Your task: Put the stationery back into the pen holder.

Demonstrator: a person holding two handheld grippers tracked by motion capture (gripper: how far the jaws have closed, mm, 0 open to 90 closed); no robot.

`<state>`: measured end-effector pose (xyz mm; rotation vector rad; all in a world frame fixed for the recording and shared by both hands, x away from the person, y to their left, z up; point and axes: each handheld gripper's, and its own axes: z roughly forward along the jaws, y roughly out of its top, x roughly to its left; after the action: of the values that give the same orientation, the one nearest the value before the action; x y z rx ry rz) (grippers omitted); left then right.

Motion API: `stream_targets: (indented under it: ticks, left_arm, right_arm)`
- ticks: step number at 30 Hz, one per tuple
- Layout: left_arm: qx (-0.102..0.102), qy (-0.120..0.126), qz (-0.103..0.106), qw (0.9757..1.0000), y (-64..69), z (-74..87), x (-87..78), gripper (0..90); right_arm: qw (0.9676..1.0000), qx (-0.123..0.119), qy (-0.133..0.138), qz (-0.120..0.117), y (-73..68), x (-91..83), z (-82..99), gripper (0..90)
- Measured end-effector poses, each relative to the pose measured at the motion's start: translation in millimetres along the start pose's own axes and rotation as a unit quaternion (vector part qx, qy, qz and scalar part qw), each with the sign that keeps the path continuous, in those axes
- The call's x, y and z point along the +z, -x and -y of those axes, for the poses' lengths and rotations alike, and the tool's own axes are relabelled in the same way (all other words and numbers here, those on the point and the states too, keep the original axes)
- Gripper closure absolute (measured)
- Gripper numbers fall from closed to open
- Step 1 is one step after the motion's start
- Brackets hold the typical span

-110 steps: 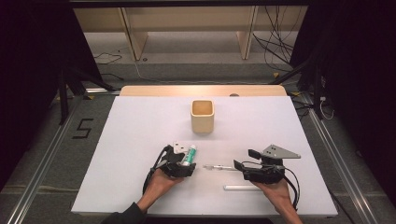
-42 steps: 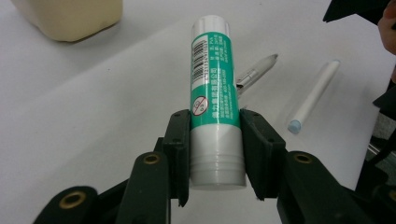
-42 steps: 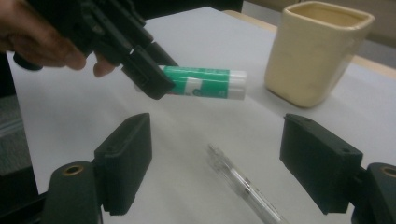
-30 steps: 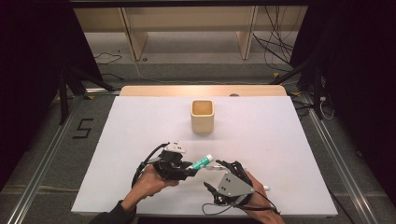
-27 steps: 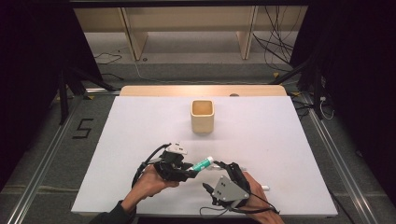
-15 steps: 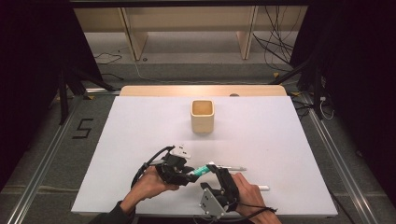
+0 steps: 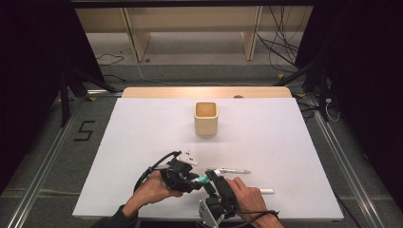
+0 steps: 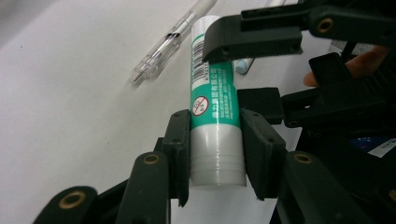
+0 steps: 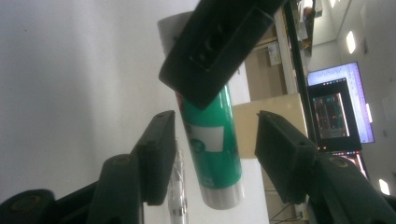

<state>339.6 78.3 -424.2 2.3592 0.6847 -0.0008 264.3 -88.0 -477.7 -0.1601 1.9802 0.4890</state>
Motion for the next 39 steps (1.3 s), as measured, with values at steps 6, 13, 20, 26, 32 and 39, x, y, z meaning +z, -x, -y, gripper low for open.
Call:
stream_targets:
  ticks: [6, 13, 20, 26, 32, 39]
  left_arm:
    - [0.003, -0.006, 0.007, 1.0000, 1.0, 0.1, 0.1, 64.6]
    - [0.005, -0.008, 0.016, 0.9998, 1.5, -0.3, -0.4, 64.6]
    - [0.006, -0.011, 0.019, 0.9998, 1.1, -0.2, 0.2, 64.5]
    - [0.004, -0.009, 0.017, 0.9998, 1.5, 0.3, 1.6, 63.8]
    - [0.010, -0.016, 0.018, 0.9997, -0.6, 2.5, 0.2, 45.9]
    - [0.013, -0.010, 0.005, 0.9999, -6.2, 7.4, -5.6, 31.9]
  right_arm:
    - [0.9995, -0.030, -0.004, 0.006, -5.0, 1.5, -2.7, 54.9]
    - [0.9991, -0.041, -0.006, 0.013, -10.2, 2.1, -3.9, 58.9]
    - [0.9976, -0.067, -0.006, 0.018, -11.4, 2.3, -4.6, 64.6]
    - [0.9970, -0.075, -0.004, 0.019, -12.8, 3.2, -4.6, 65.6]
    - [0.9976, -0.066, -0.008, 0.016, -11.2, 1.7, -2.1, 65.8]
    - [0.9982, -0.054, -0.008, 0.024, -5.9, 0.0, 4.8, 65.8]
